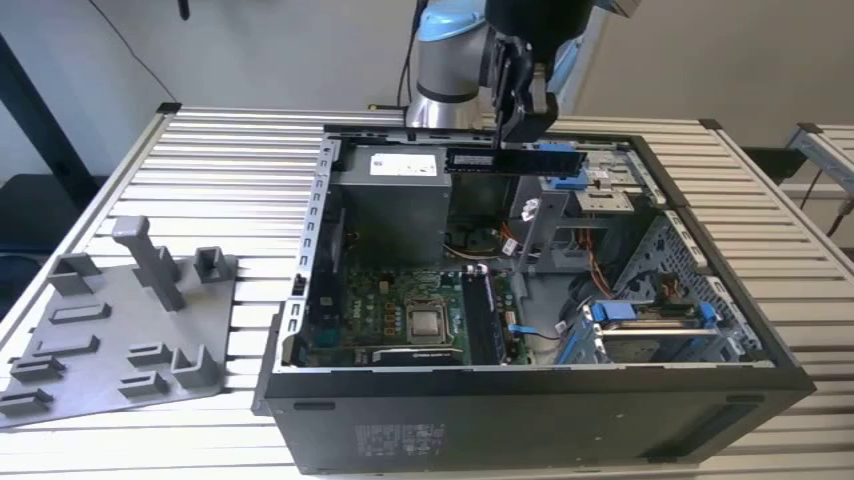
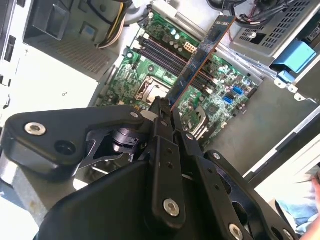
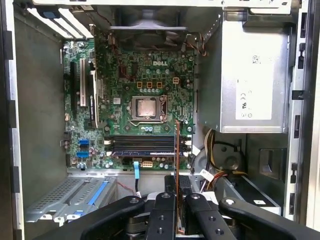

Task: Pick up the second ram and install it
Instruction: 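Pick up the second ram and move it above second insertion slot, then insert the second ram into the second slot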

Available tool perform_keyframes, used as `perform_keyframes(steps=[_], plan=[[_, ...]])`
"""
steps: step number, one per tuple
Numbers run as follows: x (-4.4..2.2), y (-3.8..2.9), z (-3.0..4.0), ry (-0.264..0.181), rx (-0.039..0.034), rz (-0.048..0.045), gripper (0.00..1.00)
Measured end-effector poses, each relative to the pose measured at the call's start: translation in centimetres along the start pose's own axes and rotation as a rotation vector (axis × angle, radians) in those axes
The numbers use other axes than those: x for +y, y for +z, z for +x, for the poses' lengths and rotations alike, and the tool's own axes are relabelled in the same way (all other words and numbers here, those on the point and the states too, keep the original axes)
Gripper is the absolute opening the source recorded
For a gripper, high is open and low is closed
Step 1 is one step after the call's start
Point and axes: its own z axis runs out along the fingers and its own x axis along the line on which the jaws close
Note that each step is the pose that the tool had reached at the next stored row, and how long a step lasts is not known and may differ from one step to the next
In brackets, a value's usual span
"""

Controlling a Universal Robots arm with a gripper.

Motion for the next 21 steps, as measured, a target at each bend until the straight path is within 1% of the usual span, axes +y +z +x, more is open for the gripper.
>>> perform_keyframes(steps=[13, 16, 21], plan=[[0.0, 0.0, -0.04, 0.003, 0.0, 0.0, 0.14], [0.0, 0.01, -0.04, 0.021, 0.0001, 0.0002, 0.14], [0.0, 0.03, -0.04, 0.072, 0.0005, 0.0007, 0.14]])
